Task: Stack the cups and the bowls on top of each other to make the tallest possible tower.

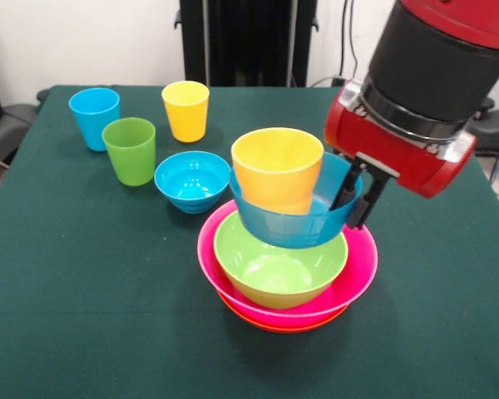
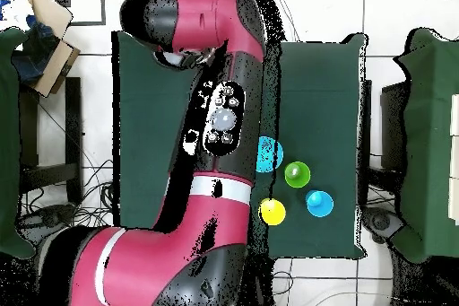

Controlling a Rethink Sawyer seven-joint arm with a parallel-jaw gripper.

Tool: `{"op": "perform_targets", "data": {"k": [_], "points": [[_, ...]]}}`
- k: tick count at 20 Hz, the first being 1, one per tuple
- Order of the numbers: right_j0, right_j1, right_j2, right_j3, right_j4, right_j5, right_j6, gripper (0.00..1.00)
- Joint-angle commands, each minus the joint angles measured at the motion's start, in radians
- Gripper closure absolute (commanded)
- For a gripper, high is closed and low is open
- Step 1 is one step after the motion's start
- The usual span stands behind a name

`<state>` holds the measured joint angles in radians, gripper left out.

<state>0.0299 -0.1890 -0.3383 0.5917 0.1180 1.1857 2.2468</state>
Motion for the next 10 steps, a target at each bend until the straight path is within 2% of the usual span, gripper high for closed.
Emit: {"op": "perform_targets", "data": {"k": [1,5,10], "points": [[-0.033,-0.026,0.124,0.196,-0.089,-0.103,-0.297,1.00],[-0.037,-0.042,0.134,0.243,-0.098,-0.145,-0.308,1.00],[-0.038,-0.053,0.147,0.276,-0.105,-0.152,-0.309,1.00]]}}
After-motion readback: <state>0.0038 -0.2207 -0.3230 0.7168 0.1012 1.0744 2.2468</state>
